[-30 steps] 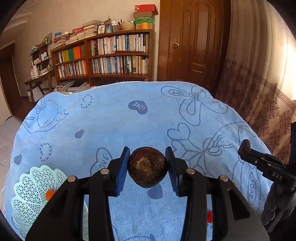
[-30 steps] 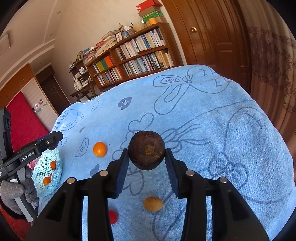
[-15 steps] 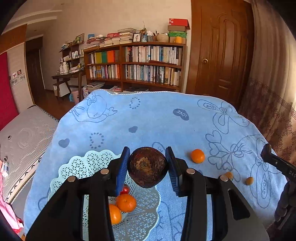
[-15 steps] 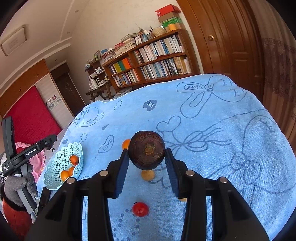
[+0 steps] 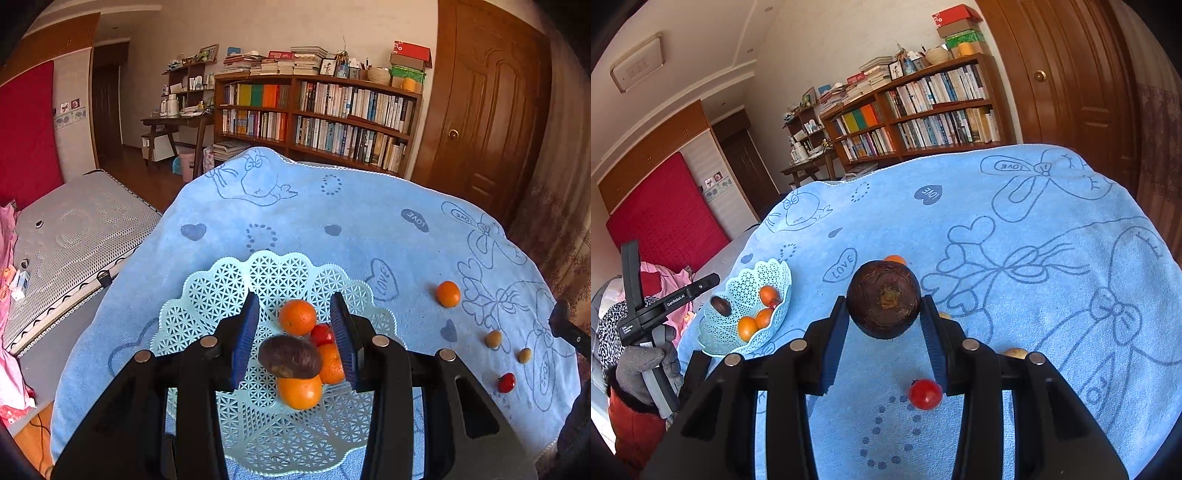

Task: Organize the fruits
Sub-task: 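Lower the held dark fruit into the basket and open the right tool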

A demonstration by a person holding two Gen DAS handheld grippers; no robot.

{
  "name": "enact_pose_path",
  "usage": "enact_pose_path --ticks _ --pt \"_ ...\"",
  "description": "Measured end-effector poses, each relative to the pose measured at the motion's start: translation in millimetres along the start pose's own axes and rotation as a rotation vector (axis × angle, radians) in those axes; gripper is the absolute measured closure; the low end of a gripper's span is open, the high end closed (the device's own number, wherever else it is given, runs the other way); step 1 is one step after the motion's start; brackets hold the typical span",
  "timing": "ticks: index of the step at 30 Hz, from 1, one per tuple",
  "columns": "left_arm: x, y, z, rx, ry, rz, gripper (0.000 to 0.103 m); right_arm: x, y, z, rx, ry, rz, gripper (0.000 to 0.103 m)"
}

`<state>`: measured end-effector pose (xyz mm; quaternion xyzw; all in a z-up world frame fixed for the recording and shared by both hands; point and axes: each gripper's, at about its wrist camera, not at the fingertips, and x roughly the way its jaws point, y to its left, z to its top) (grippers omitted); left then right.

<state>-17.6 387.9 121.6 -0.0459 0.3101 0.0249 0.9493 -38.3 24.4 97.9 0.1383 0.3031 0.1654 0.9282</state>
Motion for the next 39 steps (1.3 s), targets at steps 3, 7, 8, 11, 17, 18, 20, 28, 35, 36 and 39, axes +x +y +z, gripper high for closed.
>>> enact_pose_path --ticks 3,7,8,11,17,18,20,28,35,36,39 --pt "0 6 -4 -0.013 0.0 0.006 0.062 1 6 -3 -0.005 0.007 0.005 0.063" --pt "-4 14 -5 -0.033 -0.016 0.006 0.059 3 13 -7 -0.007 0.019 0.011 0.063" --pt "-6 15 -5 -0.038 -0.021 0.006 0.05 4 15 -7 -0.007 0.021 0.013 0.063" --pt "-15 20 -4 -0.052 -0.055 0.027 0.027 7 22 -7 -0.008 0.026 0.022 0.063" --pt "-36 23 -1 -0.044 -0.126 0.049 0.008 18 47 -6 -0.039 0.048 0.047 0.063" --pt "-40 24 0 -0.045 -0.141 0.051 0.007 20 54 -6 -0.051 0.053 0.051 0.063" --pt "-47 26 1 -0.052 -0.169 0.049 0.005 26 69 -5 -0.077 0.065 0.063 0.063" --pt "-65 36 6 -0.068 -0.24 0.037 0.003 50 132 -3 -0.18 0.106 0.123 0.063" --pt "-78 49 10 -0.076 -0.281 0.068 0.003 76 183 -10 -0.247 0.156 0.183 0.063" --pt "-80 51 11 -0.083 -0.284 0.066 0.003 80 190 -11 -0.257 0.163 0.191 0.063" --pt "-82 55 11 -0.102 -0.289 0.061 0.003 91 208 -15 -0.276 0.184 0.22 0.063"
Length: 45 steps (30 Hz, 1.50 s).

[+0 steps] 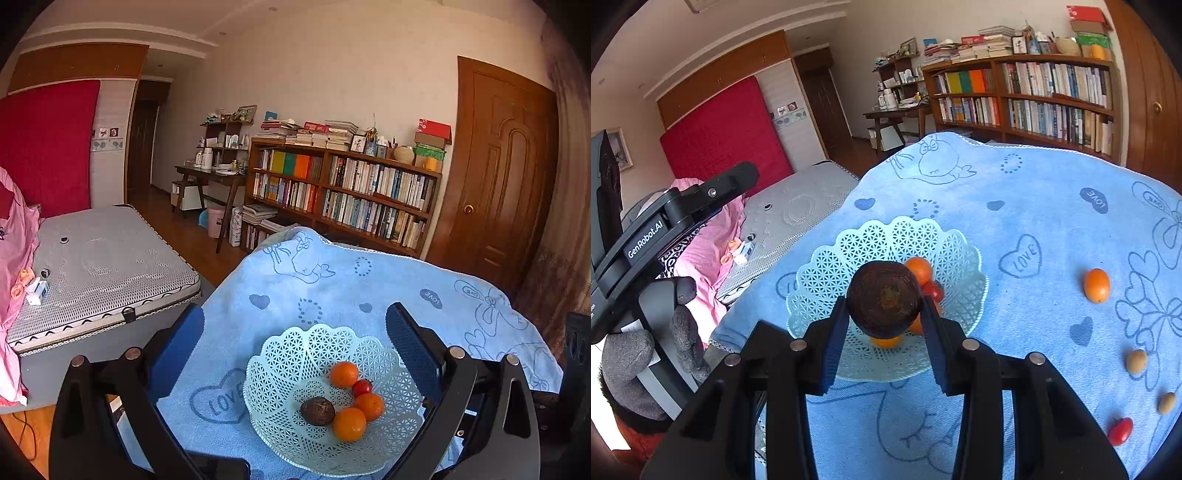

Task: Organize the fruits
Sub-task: 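Lower the held dark fruit into the basket and open the right tool, then withdraw both tools from the basket toward the small tan fruits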

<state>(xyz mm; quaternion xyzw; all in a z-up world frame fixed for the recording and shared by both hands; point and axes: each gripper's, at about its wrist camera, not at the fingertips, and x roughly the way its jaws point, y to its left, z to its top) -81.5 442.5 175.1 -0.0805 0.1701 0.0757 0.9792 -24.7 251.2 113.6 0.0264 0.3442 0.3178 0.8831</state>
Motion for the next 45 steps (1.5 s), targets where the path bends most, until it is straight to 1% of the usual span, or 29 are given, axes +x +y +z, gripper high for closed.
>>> enact_pose_path --ticks 5,9,14,20,22,25,32,36,38,39,41,43,45 --pt "1 -1 -1 0.009 0.007 0.007 0.003 24 14 1 0.009 0.036 0.054 0.062" --pt "3 -1 -1 0.002 0.012 -0.002 0.003 28 20 0 0.013 0.037 0.09 0.061" --pt "3 1 -2 -0.01 0.013 -0.003 0.003 22 15 -2 0.031 0.029 0.076 0.061" --pt "3 -4 -4 0.007 0.018 -0.013 0.003 17 0 -7 0.072 0.027 0.05 0.061" --pt "4 -6 -5 0.012 0.021 -0.017 0.003 14 -2 -8 0.076 0.019 0.042 0.057" --pt "4 -8 -7 0.018 0.024 -0.022 0.003 10 -6 -11 0.085 0.004 0.034 0.046" --pt "6 -12 -9 0.021 0.034 -0.029 0.003 4 -13 -13 0.085 0.0 0.036 0.044" --pt "8 -16 -11 0.027 0.042 -0.036 0.003 -4 -20 -16 0.094 -0.042 0.018 0.044" --pt "8 -18 -12 0.033 0.046 -0.041 0.003 -11 -26 -17 0.11 -0.08 -0.001 0.037" --pt "9 -19 -12 0.035 0.048 -0.043 0.003 -15 -30 -18 0.127 -0.108 -0.016 0.027" --pt "9 -23 -14 0.04 0.053 -0.049 0.003 -24 -40 -19 0.155 -0.169 -0.042 0.017" --pt "10 -25 -15 0.047 0.056 -0.053 0.003 -30 -51 -20 0.164 -0.185 -0.07 0.016" --pt "11 -28 -16 0.051 0.06 -0.058 0.003 -34 -63 -21 0.173 -0.171 -0.09 0.016"
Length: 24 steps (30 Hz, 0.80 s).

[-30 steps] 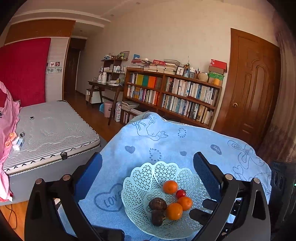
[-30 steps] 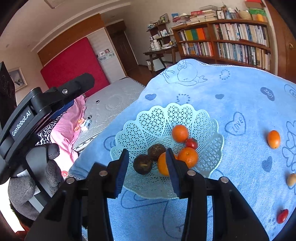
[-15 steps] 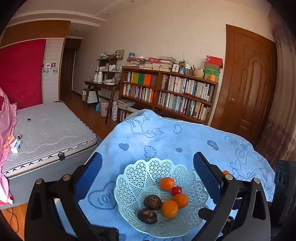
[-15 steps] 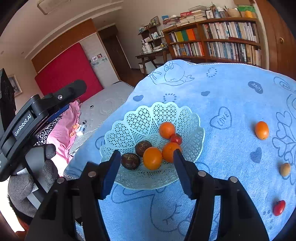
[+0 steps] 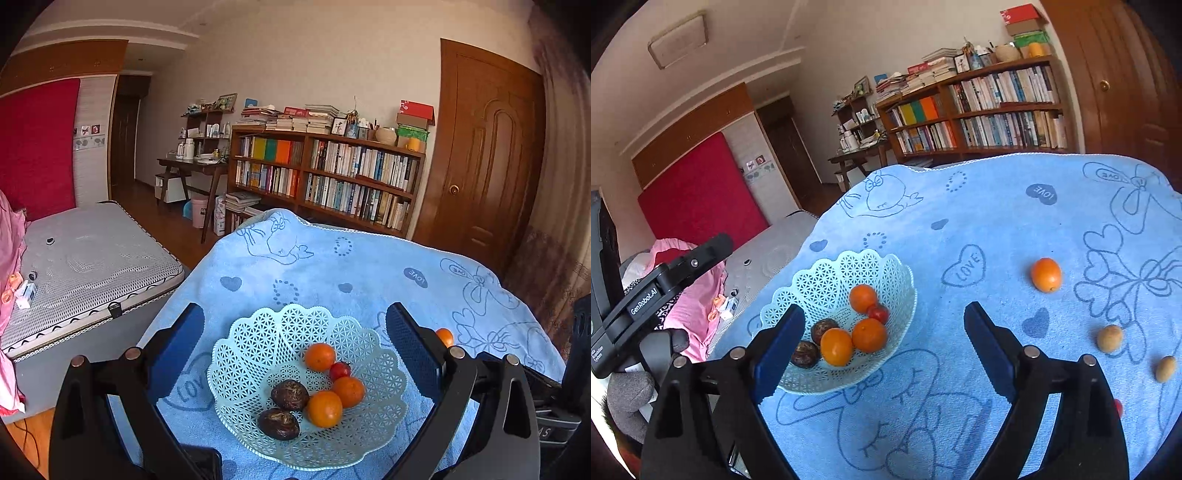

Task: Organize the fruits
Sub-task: 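Withdraw both tools from the basket toward the small tan fruits, then close the right tool around a small tan round fruit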

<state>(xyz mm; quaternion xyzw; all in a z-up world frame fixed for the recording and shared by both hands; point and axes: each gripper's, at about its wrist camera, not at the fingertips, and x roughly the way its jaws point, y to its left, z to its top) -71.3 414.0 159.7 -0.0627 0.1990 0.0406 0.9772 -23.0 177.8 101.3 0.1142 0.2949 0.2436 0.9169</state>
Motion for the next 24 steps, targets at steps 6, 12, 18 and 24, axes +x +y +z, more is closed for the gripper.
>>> enact_pose_path --ticks 6,12,18,24 --pt "5 -8 -5 0.014 0.016 -0.012 0.003 -20 -45 -1 0.058 0.009 -0.076 0.016" --pt "9 -21 -11 0.039 0.035 -0.029 0.003 -52 -102 -4 0.143 -0.018 -0.192 0.017" --pt "13 -39 -18 0.07 0.057 -0.056 0.003 -79 -153 -11 0.209 -0.032 -0.326 0.024" --pt "19 -56 -27 0.096 0.084 -0.084 0.003 -88 -185 -20 0.234 -0.005 -0.43 0.034"
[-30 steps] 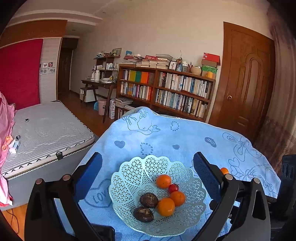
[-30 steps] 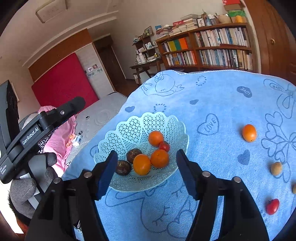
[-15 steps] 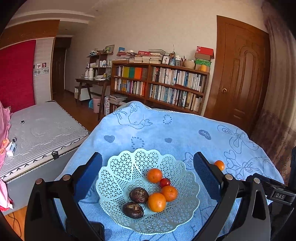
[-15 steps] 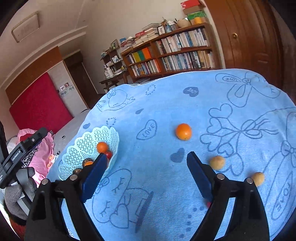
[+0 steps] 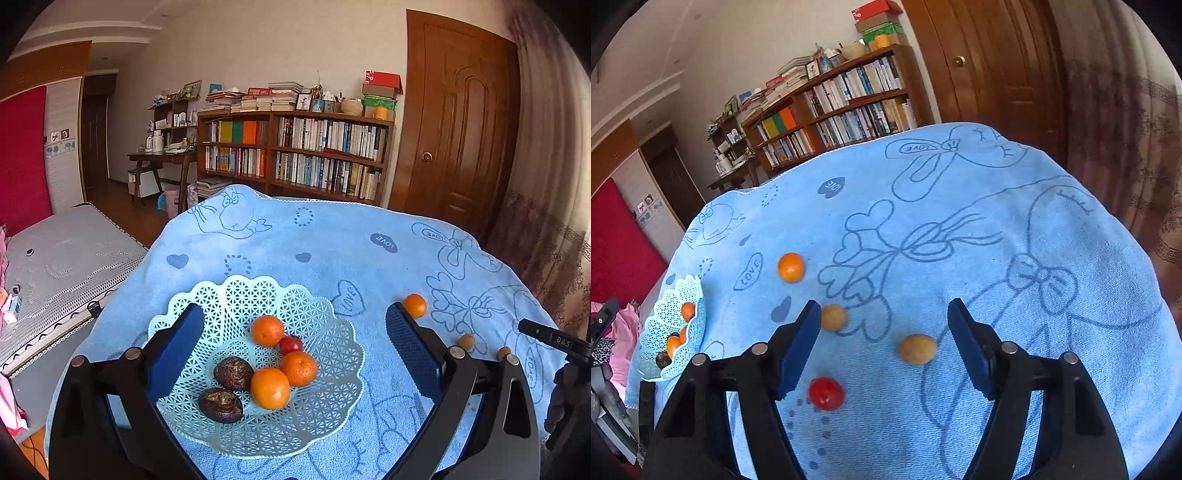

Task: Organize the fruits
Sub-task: 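Close the right tool around a small tan round fruit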

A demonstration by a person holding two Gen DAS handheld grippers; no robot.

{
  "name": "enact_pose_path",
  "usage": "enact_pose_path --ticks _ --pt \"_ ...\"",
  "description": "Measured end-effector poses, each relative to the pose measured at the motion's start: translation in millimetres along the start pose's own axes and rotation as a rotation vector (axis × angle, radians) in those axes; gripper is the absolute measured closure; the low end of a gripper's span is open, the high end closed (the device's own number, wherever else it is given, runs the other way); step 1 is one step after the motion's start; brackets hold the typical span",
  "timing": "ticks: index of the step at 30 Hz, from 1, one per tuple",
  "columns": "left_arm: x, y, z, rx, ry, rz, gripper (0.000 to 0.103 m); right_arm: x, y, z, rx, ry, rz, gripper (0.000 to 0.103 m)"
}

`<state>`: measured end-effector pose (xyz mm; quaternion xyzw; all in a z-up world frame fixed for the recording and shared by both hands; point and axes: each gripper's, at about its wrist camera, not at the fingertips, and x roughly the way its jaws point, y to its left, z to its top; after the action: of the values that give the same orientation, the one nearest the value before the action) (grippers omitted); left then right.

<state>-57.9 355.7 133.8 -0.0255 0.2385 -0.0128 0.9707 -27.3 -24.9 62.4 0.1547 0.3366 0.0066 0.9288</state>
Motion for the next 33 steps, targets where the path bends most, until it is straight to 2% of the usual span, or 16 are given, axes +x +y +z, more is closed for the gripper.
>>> enact_pose_path --ticks 7,18,22,25,33 --pt "7 -17 -6 0.031 0.023 -0.027 0.003 19 -8 -11 -0.042 0.058 -0.048 0.049" --pt "17 -35 -11 0.052 0.049 -0.056 0.003 44 -6 -19 -0.091 0.151 -0.068 0.056" --pt "20 -47 -13 0.074 0.058 -0.074 0.003 53 -6 -22 -0.108 0.184 -0.065 0.065" --pt "23 -57 -14 0.09 0.066 -0.086 0.003 52 -8 -21 -0.106 0.181 -0.065 0.074" --pt "41 -84 -20 0.119 0.114 -0.126 0.003 40 -11 -18 -0.087 0.144 -0.041 0.074"
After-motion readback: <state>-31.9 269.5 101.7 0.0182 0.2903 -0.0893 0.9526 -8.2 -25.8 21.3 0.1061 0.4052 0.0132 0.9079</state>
